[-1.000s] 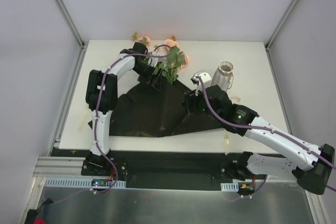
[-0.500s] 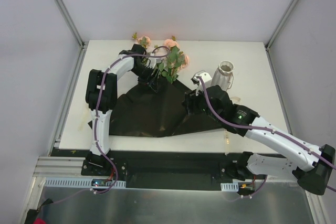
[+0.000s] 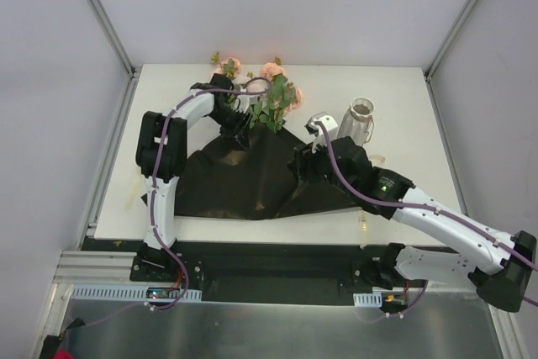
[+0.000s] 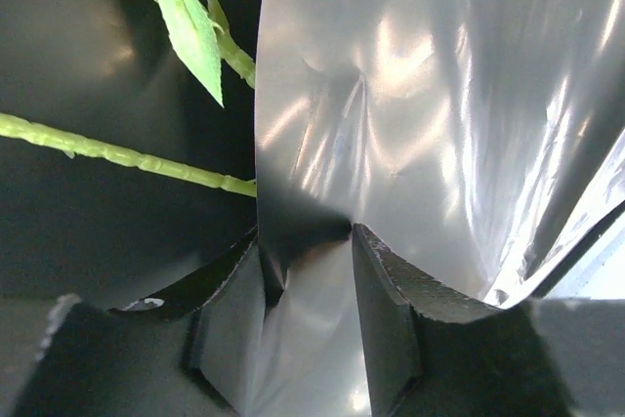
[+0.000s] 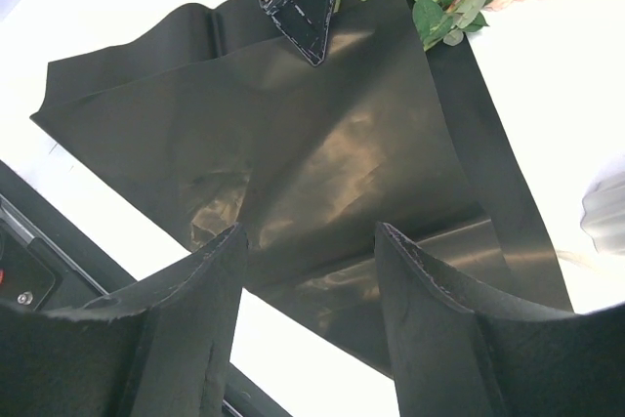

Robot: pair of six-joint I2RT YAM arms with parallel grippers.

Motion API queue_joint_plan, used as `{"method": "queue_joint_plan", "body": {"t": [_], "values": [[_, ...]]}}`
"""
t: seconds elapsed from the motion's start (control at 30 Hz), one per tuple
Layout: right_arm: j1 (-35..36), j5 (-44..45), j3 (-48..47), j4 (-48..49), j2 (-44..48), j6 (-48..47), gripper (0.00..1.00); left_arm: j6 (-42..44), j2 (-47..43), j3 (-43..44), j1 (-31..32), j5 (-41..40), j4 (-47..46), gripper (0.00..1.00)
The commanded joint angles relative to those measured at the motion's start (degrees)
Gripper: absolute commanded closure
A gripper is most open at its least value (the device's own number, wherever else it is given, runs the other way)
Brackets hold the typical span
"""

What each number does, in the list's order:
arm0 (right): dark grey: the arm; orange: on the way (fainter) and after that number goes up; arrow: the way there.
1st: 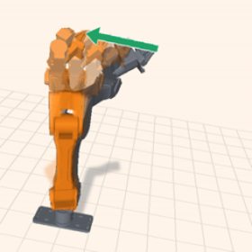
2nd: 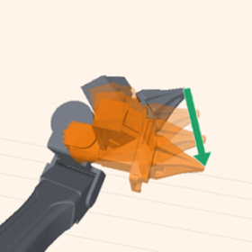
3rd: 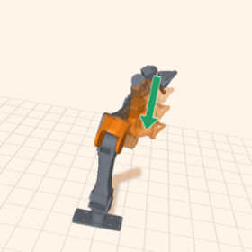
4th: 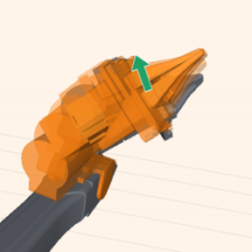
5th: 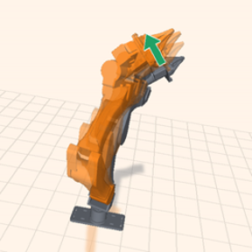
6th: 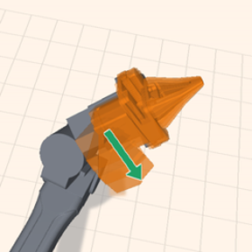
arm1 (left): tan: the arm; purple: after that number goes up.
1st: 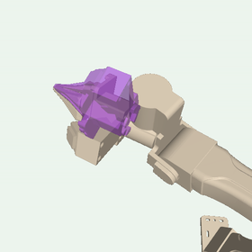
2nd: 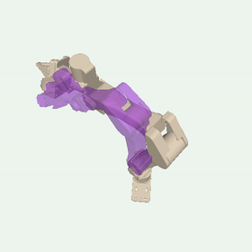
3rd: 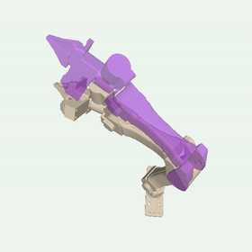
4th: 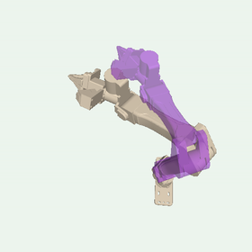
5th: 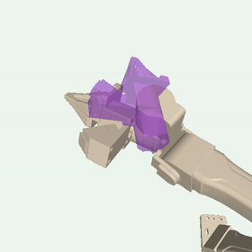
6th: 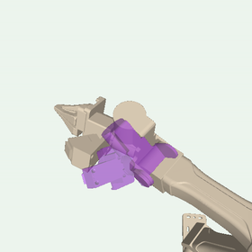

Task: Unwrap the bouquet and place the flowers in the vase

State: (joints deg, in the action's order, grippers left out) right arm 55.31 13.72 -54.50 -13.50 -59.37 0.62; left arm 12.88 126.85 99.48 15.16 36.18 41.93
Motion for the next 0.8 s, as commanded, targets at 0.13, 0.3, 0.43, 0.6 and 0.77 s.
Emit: {"method": "queue_joint_plan", "body": {"t": [0.13,0.3,0.43,0.6,0.77], "values": [[0.85,-0.62,-0.96,3.13,-0.39,0.78,0.42,1.62,-9.07,-3.68,0.31,1.96,0.08,0.71],[1.55,-0.62,-1.31,3.30,-1.01,0.78,0.43,1.88,-10.04,-4.38,0.75,1.96,-0.01,0.86],[1.56,-0.53,-1.75,3.13,-1.09,0.70,0.43,2.06,-10.39,-4.73,0.93,2.05,-0.01,0.93],[1.56,-0.44,-2.28,2.86,-1.09,0.26,0.43,2.76,-11.09,-5.52,1.80,1.00,-0.01,1.00],[1.56,0.95,-3.42,1.64,-1.01,-0.18,0.43,2.85,-15.64,-6.67,3.21,1.52,0.08,1.00]]}}
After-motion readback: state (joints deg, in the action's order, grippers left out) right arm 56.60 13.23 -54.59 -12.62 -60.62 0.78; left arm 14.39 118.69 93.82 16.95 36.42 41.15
